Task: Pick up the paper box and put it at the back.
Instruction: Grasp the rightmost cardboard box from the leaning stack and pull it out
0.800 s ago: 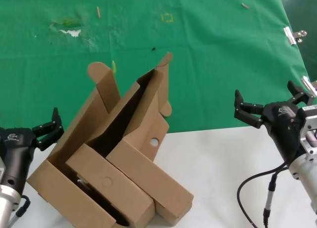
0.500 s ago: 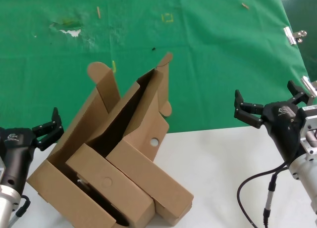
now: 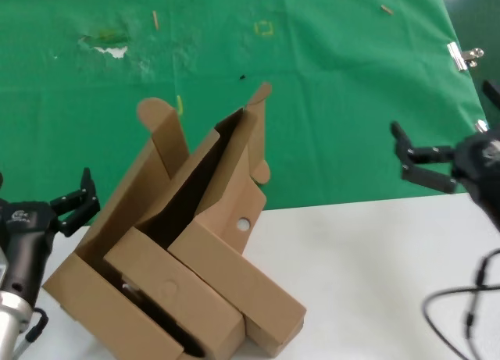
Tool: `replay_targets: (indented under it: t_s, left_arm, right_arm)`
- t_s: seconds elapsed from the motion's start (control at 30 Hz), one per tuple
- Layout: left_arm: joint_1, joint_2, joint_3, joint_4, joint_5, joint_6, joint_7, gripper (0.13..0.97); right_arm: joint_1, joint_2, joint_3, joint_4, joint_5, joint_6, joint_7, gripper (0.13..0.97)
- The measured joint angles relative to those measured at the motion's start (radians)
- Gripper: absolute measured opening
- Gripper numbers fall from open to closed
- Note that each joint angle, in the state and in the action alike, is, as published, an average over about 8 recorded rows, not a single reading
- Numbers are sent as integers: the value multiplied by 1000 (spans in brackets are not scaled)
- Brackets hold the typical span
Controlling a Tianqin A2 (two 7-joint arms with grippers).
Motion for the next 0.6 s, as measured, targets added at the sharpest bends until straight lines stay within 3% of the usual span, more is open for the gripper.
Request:
replay_targets:
  t_s: [0.27, 0.6]
  left_arm:
    - [0, 0, 0, 0, 0, 0, 0, 843]
    - [0, 0, 0, 0, 0, 0, 0, 663]
  right_arm:
    - [-45, 122, 95, -120, 48, -278, -252, 966]
    - [-109, 207, -21, -175, -20, -435, -471, 966]
